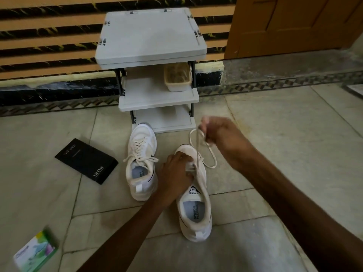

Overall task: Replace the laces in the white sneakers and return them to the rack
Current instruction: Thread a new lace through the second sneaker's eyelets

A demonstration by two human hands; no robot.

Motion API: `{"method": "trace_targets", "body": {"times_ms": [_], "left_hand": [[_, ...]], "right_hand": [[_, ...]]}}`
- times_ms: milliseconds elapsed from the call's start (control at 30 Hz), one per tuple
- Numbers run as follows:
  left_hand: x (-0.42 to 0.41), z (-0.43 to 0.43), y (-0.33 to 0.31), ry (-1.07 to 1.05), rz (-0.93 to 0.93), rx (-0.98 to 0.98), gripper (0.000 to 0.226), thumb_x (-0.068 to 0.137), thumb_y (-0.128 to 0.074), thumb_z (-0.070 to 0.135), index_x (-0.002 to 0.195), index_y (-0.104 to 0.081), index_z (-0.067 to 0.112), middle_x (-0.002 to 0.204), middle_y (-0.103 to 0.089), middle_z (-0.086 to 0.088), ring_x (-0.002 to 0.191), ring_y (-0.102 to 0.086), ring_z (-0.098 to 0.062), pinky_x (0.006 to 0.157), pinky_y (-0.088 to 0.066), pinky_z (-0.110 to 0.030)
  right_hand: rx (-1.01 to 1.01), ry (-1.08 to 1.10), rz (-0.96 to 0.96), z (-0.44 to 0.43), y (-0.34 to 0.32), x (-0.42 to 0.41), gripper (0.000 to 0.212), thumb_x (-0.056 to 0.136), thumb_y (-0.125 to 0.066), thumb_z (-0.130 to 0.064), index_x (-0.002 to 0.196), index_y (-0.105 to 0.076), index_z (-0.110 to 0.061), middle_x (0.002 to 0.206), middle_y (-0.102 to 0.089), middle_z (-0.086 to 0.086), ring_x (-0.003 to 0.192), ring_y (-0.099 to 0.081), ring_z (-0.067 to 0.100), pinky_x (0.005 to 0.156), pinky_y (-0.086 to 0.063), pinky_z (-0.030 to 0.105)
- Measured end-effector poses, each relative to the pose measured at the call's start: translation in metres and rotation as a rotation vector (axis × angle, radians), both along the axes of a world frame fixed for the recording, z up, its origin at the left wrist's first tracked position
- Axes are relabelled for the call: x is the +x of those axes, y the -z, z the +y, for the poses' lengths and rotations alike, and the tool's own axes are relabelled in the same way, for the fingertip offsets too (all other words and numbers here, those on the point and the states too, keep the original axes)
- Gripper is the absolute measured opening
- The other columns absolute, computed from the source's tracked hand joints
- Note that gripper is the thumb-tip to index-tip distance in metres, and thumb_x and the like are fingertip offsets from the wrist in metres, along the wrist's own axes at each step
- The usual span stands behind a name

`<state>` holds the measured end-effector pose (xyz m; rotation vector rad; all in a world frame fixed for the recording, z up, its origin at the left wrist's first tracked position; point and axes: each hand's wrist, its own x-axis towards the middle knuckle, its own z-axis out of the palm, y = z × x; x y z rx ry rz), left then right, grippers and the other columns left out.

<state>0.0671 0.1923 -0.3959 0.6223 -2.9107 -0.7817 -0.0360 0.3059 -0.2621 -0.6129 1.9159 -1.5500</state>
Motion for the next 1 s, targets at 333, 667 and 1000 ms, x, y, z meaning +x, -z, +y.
{"method": "trace_targets", "body": {"times_ms": [333,667,1000], "left_hand": [[0.003,0.006,-0.001,-0.042,0.063,0.034,0.039,0.083,-0.061,0.020,0.121,-0.053,0.025,0.124,-0.050,0.006,0.117,-0.040,-0.016,0.087,-0.035,-0.028],[0.001,0.008,-0.005,-0.088,0.039,0.036,0.040,0.084,-0.061,0.020,0.124,-0.059,0.019,0.129,-0.051,0.002,0.119,-0.044,-0.021,0.090,-0.034,-0.024],[0.007,0.005,-0.013,-0.179,0.049,0.044,0.021,0.080,-0.063,0.018,0.101,-0.063,0.021,0.108,-0.053,0.001,0.097,-0.056,-0.021,0.084,-0.044,-0.035]], "right_hand": [[-0.878,-0.066,-0.750,-0.012,-0.110,0.018,0.019,0.098,-0.036,0.000,0.086,-0.042,-0.013,0.069,-0.045,-0.003,0.059,-0.029,0.009,0.057,-0.026,0.022],[-0.113,0.256,-0.334,0.013,-0.039,0.004,0.022,0.098,-0.046,-0.021,0.082,-0.059,-0.014,0.066,-0.050,-0.002,0.059,-0.045,0.008,0.053,-0.039,0.019],[1.289,-0.333,0.511,0.063,0.112,-0.002,0.031,0.093,-0.054,-0.027,0.118,-0.057,-0.009,0.119,-0.058,0.010,0.109,-0.057,0.027,0.088,-0.048,0.035]]}}
